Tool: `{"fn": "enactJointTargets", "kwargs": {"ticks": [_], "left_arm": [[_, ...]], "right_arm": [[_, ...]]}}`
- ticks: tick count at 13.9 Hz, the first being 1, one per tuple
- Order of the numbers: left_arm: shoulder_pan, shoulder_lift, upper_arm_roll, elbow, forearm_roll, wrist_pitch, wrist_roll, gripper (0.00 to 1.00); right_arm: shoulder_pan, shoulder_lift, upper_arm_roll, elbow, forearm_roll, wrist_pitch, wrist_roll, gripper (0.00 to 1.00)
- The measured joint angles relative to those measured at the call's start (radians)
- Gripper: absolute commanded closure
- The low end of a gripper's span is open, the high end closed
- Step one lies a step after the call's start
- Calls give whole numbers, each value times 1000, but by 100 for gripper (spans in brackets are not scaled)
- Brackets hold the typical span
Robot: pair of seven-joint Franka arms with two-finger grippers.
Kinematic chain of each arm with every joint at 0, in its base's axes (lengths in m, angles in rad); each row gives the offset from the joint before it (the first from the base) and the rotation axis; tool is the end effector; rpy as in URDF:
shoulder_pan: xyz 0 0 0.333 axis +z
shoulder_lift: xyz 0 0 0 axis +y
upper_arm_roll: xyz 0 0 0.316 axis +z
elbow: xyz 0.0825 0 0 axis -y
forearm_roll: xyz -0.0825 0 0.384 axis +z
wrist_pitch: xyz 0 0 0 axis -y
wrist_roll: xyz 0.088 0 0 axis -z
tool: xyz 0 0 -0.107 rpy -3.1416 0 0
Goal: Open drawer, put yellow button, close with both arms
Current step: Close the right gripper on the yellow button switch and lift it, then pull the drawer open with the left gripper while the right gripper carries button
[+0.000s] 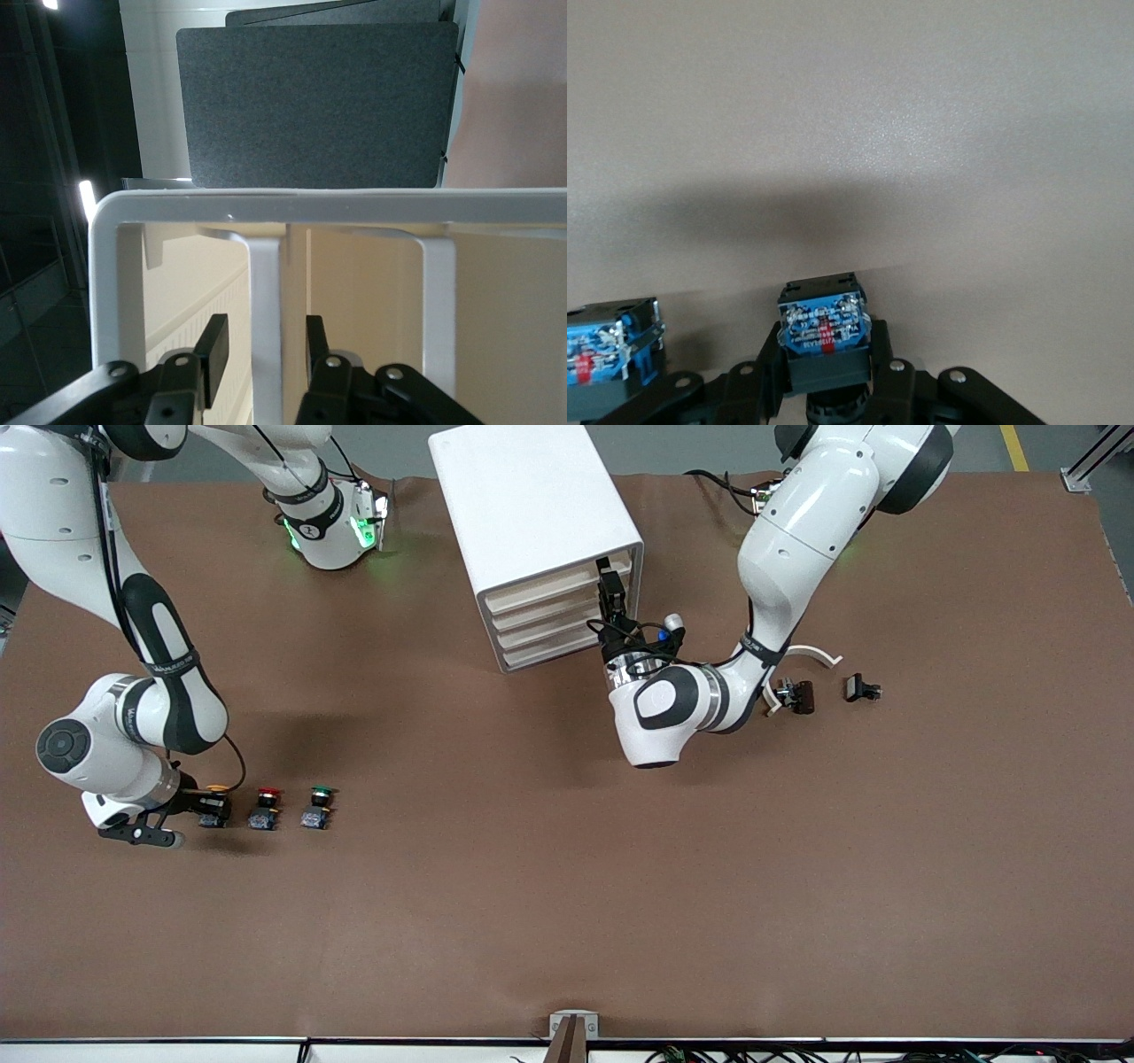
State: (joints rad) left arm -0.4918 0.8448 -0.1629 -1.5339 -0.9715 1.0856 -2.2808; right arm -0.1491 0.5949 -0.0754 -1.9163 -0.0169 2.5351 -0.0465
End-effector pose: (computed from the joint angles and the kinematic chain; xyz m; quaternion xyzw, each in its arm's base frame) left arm 0.4068 -0.4342 0.2059 -0.4220 -0.5326 0.5682 0.4641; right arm 0.6138 -0.1381 0.1830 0.9967 -0.0753 0.0090 0.0274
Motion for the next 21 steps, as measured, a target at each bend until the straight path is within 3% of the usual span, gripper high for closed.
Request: {"fn": "enactJointTargets", "kwargs": {"ticks": [6,12,21], "left_arm": [[-16,0,0,-5,0,1,0,87],[-14,0,4,-5,0,6,0,88],[85,-2,14,30,1,6,0,88]], "right_arm": [[11,-72,20,110,4,-246,66,100],[129,-183,34,120,131,-429,367,100],[382,-305,41,141,145,-588,863,100]]}}
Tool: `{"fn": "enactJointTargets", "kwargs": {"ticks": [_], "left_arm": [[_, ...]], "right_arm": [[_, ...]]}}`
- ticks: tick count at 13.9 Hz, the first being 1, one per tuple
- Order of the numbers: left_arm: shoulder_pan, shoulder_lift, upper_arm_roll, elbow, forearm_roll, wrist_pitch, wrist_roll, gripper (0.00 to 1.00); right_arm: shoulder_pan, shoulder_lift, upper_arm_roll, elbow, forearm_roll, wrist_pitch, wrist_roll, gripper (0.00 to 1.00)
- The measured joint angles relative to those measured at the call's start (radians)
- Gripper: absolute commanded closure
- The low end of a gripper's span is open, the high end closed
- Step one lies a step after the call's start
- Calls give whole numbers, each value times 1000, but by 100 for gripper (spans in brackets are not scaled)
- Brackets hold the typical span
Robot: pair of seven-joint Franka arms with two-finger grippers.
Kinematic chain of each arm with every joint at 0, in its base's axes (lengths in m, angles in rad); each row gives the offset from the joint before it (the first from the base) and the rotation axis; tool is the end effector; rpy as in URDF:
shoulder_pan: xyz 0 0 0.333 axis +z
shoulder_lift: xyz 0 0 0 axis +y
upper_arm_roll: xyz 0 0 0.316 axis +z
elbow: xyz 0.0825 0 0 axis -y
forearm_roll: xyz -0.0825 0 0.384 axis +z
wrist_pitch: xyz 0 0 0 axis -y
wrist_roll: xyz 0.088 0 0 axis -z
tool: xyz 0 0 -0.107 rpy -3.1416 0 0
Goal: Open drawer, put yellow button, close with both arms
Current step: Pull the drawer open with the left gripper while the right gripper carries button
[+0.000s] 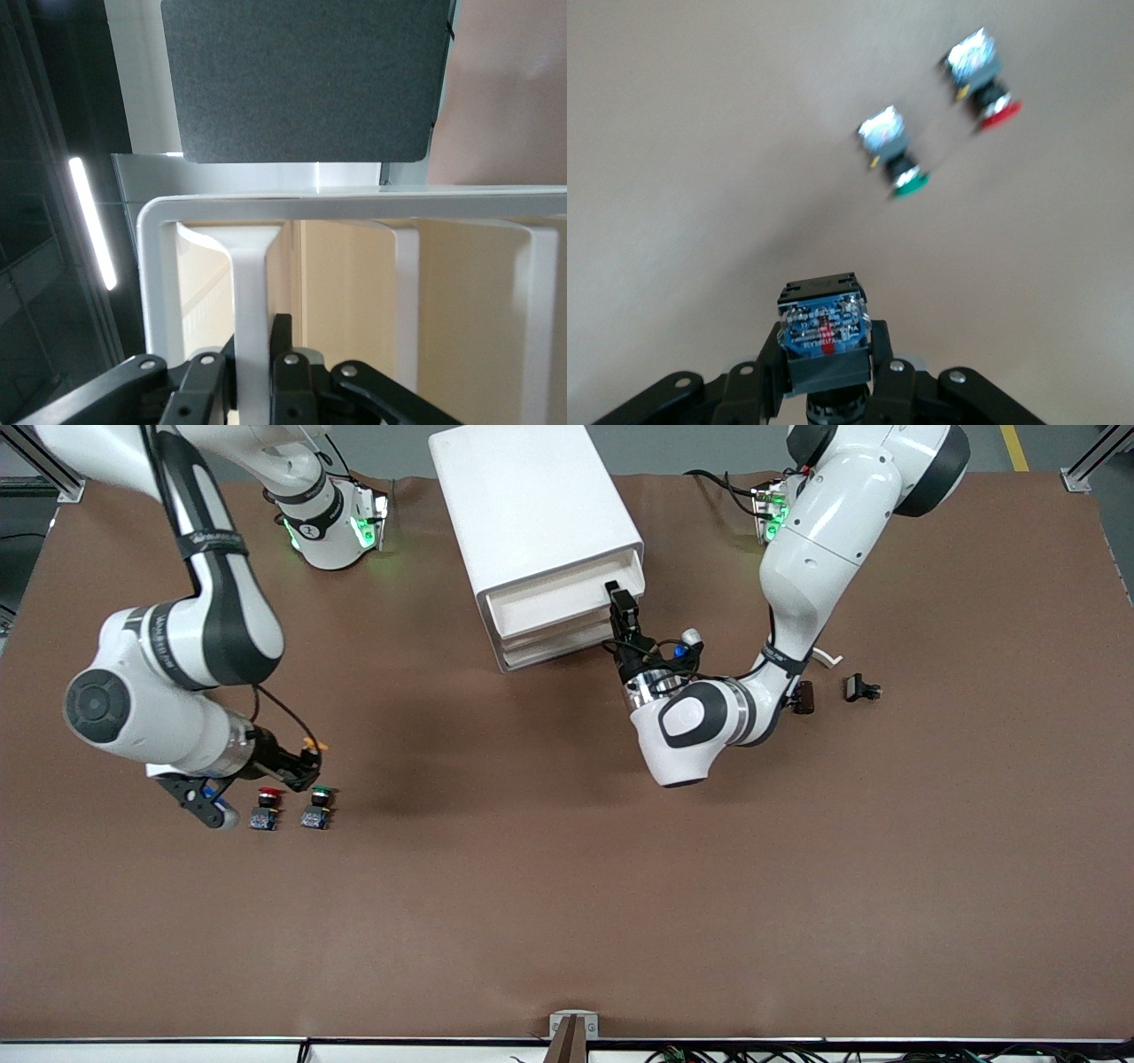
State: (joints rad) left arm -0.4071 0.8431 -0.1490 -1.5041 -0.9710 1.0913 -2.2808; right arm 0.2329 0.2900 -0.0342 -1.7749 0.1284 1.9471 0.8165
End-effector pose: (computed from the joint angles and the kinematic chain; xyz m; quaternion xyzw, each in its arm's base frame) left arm 0.4550 -0.3965 0.2132 -0.4060 -0.5598 0.5847 0.4242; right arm 0.6075 0.1325 0.3866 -0.9412 0.3283 0.0771 0.0181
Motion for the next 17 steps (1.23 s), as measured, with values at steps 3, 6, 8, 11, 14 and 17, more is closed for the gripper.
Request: {"fn": "enactJointTargets", "kwargs": {"ticks": [3,6,8,11,14,17], "left_arm": [[42,0,2,16,1,7,0,88],[89,0,4,37,8,13,0,87],[119,-1,4,42,15,15,0,87],[160,-1,5,61,20,16,0,86],[193,-1,5,66,25,15,0,86],[196,-1,5,66,39,14,0,68]], "right_arm": [[135,-32,2,61,2,-99,196,100],[262,-92,3,101,2,-179,345,100],[347,-132,4,104,3,-190,461,100],[484,-148,5,122,4,-187,597,100],[582,-146,4,134,4,-172,655,100],[634,-125,3,134,4,-112,737,100]]}}
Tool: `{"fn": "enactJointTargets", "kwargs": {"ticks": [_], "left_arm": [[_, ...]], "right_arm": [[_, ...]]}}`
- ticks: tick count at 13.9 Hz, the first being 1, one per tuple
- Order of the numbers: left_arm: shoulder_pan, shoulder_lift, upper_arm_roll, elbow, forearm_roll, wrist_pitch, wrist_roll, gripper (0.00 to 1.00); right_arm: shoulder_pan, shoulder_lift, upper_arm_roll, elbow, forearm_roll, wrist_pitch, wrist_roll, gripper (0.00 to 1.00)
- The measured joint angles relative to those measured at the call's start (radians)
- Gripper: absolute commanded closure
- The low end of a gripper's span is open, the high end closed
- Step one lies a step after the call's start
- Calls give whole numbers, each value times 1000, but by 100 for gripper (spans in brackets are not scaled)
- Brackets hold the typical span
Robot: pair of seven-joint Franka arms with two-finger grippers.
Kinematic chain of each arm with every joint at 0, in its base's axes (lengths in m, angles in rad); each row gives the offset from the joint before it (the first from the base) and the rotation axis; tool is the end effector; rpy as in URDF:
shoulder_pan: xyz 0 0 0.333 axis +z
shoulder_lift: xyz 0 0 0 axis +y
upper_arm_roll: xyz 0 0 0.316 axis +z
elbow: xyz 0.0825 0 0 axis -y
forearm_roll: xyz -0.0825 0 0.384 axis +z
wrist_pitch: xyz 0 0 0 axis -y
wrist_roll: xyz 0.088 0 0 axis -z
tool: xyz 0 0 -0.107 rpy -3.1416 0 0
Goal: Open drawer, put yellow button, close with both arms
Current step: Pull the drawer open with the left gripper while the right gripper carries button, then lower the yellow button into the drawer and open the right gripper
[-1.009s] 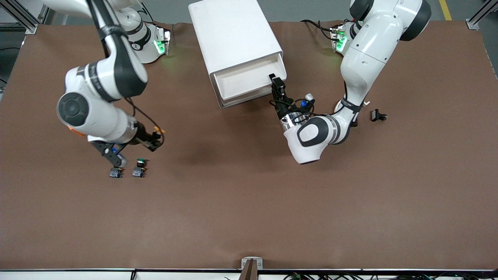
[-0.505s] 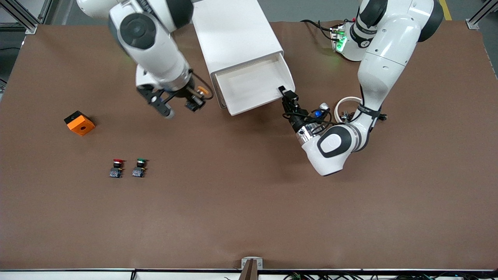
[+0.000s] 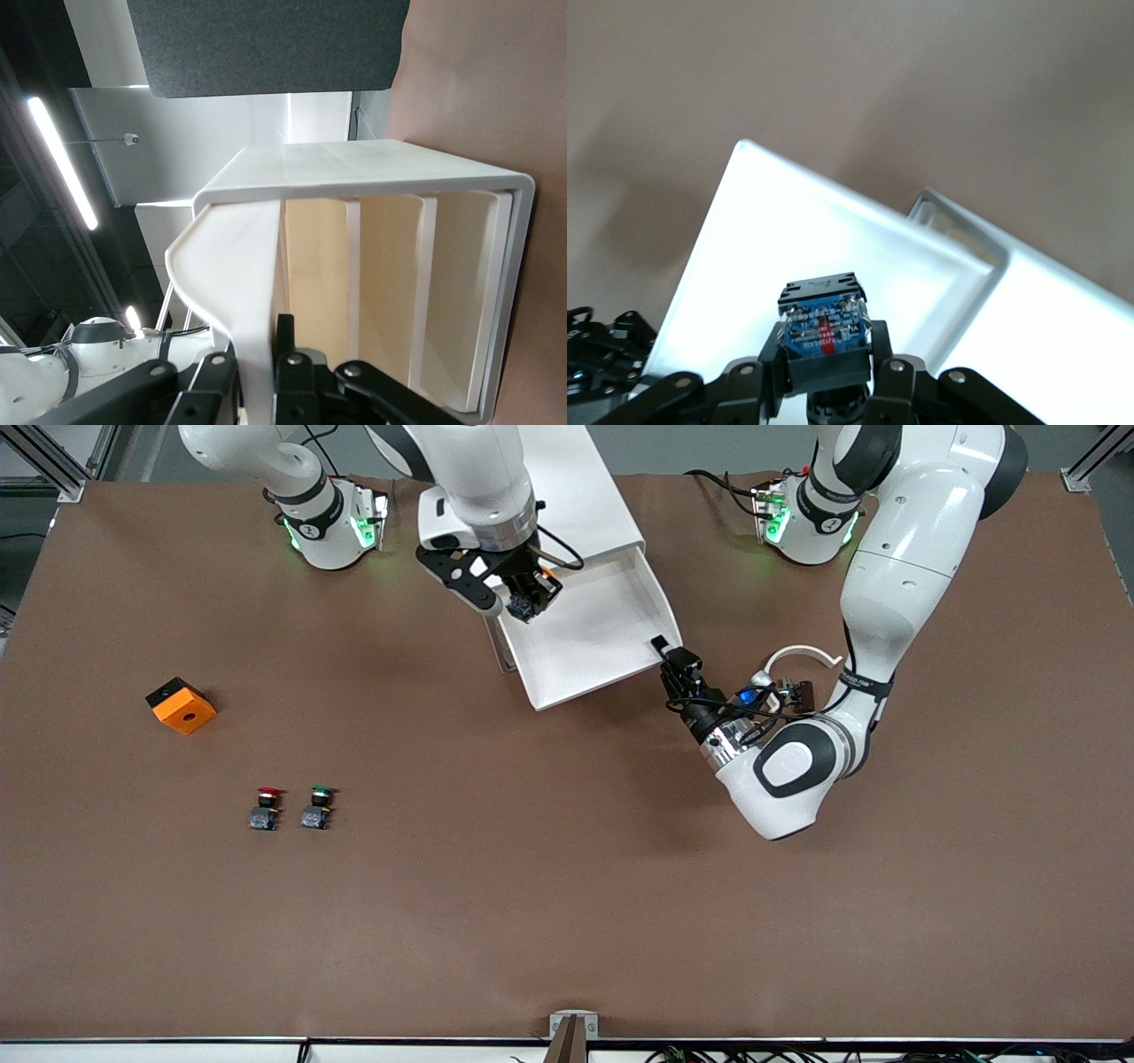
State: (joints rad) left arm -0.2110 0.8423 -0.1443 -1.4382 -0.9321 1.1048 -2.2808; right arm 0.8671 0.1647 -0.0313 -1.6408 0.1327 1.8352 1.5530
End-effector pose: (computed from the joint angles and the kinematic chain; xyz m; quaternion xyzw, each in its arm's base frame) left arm 0.5422 -0.2984 0.2286 -0.3744 -0.6151 0.6025 0.3442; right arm 0.4051 0.4657 0.5185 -0.9287 0.3653 0.0519 0.0365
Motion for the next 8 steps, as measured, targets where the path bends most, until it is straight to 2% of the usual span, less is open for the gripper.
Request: {"fn": "enactJointTargets", "kwargs": {"ticks": [1,2,3,8], "left_arm": [[1,0,0,0,8,-1,0,47],[1,0,0,0,11,-2,0,22],[1,0,0,0,13,-2,0,0],[2,0,0,2,38,5,11,0]], "right_arm": [[13,15,0,0,0,18,20,100],[27,35,-1,0,0,37,43,100],[43,60,-1,2,-1,62,70,100],[88,208,-2,86,-10,112,167,100]]}}
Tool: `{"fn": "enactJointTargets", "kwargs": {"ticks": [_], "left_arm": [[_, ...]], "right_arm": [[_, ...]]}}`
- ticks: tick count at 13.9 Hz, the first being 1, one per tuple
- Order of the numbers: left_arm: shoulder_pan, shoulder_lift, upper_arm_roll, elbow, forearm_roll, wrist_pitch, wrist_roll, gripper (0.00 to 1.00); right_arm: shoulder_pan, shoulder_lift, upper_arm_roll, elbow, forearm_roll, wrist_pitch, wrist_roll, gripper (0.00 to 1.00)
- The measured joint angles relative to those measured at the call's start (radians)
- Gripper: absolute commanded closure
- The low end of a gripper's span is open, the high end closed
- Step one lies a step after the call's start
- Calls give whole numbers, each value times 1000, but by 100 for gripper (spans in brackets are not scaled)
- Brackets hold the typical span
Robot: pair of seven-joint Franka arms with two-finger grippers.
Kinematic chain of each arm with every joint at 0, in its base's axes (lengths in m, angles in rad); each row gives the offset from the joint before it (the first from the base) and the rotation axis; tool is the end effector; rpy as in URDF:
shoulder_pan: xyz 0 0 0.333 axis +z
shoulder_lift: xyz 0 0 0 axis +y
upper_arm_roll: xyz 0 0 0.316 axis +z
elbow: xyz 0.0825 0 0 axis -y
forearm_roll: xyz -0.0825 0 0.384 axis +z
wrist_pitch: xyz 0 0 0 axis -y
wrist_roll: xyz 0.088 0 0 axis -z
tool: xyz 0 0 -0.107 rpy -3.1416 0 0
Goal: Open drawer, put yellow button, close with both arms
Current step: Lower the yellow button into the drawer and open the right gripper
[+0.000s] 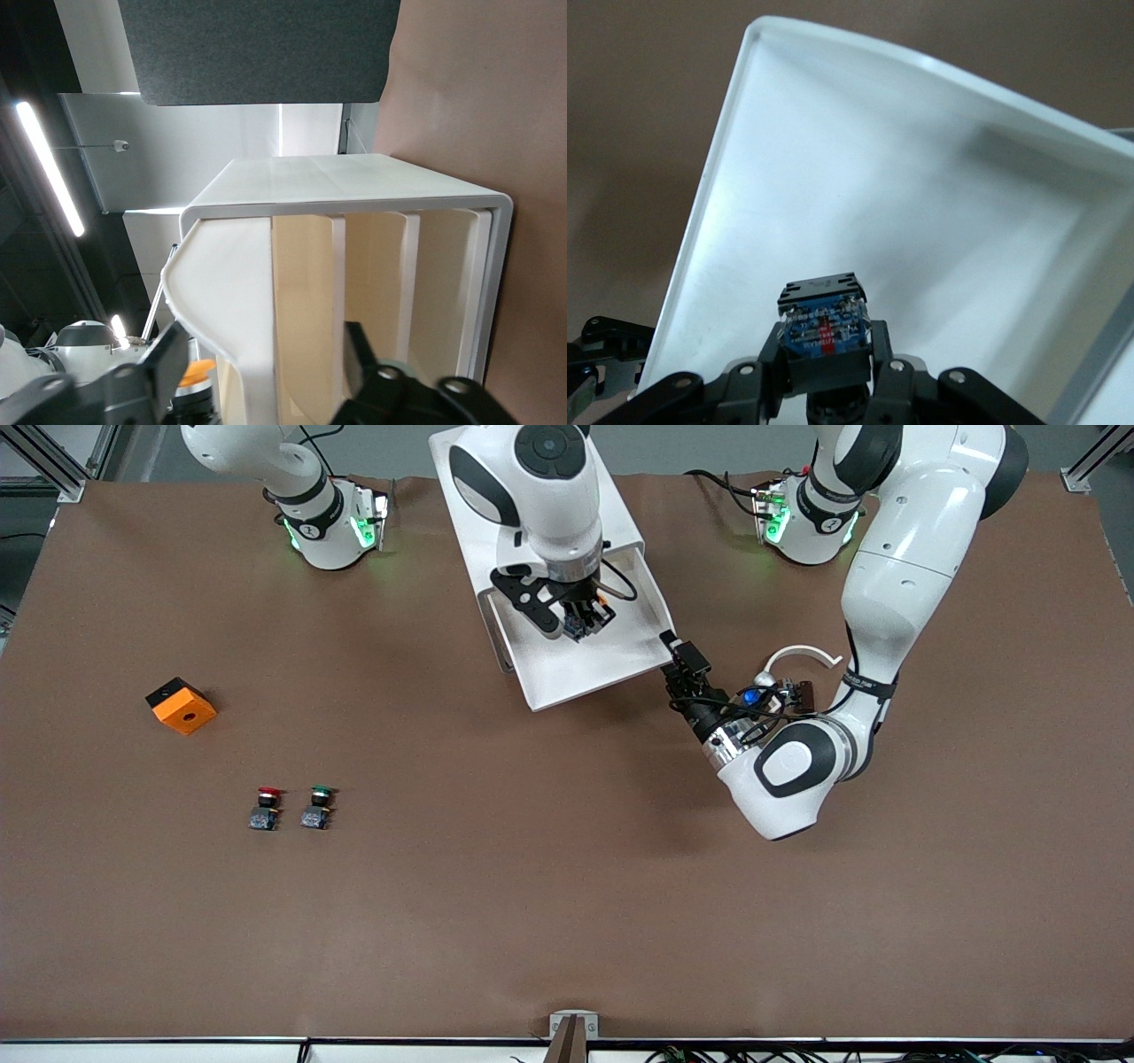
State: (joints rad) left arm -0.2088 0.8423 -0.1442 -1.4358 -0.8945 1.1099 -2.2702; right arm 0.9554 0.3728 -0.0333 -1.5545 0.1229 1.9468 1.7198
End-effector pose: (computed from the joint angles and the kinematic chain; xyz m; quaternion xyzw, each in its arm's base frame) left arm 0.5424 -0.2940 0.2256 -0.3836 -0.6208 0.5894 0.3465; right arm 0.3965 0.5412 0.4358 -0.9120 0.4069 0.0473 0.0223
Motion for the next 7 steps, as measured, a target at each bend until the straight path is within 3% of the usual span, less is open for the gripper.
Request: {"fn": "enactJointTargets", "kwargs": {"ticks": [3,7], "left_arm": [[3,-2,0,37,27,0,85,0],[5,-20,0,81,97,0,272,0]], "right_arm": [[20,68,-1,53,-15,0,28,100],[37,83,-3,72,-22,-1,41,100]]}}
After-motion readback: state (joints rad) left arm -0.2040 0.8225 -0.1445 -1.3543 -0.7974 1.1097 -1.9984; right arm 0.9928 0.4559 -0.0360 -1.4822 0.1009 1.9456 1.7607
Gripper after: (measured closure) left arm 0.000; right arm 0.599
